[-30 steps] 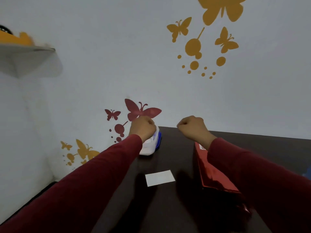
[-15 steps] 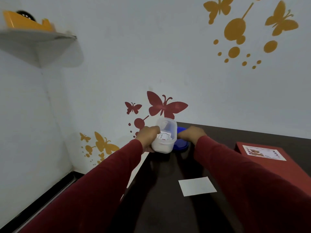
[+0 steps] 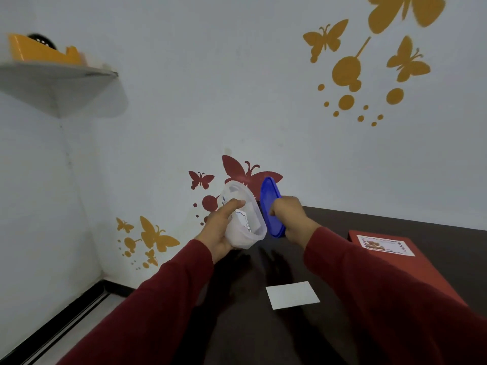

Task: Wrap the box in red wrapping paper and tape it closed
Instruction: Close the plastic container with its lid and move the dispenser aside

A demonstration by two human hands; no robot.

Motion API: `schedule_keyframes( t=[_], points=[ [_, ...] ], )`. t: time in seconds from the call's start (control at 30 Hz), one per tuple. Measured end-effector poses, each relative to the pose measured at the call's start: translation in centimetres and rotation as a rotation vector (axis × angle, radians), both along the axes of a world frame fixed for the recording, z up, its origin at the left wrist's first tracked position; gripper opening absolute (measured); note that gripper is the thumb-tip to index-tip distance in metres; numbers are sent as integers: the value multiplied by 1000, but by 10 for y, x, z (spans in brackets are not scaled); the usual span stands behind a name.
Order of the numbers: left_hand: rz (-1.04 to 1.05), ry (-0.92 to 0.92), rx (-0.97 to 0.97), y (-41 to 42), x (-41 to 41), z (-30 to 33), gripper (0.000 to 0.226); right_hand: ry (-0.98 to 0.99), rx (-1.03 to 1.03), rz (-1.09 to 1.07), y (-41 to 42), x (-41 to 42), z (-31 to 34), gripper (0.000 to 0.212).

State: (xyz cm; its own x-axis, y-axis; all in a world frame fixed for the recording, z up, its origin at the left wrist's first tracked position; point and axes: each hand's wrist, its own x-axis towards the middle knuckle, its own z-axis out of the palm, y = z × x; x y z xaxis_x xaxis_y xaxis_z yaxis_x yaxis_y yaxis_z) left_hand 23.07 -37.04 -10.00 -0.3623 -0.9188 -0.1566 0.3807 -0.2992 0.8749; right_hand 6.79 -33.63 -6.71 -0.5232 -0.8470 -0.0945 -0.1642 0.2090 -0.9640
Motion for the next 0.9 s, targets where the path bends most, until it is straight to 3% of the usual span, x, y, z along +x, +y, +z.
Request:
schedule_keyframes(
  t=[0.2,0.33,0.5,0.63,0.8,0.9],
  points=[
    [74,194,-41,40,-35,20,69,44,-246,232,56,9,23,9],
    [85,127,-91,75,-51,40,84,98,-324,254,97,2,32,37],
    [21,156,-106,120,-64,63,65,105,-372,211,148,-7,42,64],
    [0,144,-155,151,-74,77,56,140,-428,149,178,-12,54,35],
    [-3,111,-222,176,-86,86,67,192,-419,31,202,-17,64,39],
    [-29,152,-216,188,-91,89,60,160,-432,30,214,-20,72,37]
  ],
)
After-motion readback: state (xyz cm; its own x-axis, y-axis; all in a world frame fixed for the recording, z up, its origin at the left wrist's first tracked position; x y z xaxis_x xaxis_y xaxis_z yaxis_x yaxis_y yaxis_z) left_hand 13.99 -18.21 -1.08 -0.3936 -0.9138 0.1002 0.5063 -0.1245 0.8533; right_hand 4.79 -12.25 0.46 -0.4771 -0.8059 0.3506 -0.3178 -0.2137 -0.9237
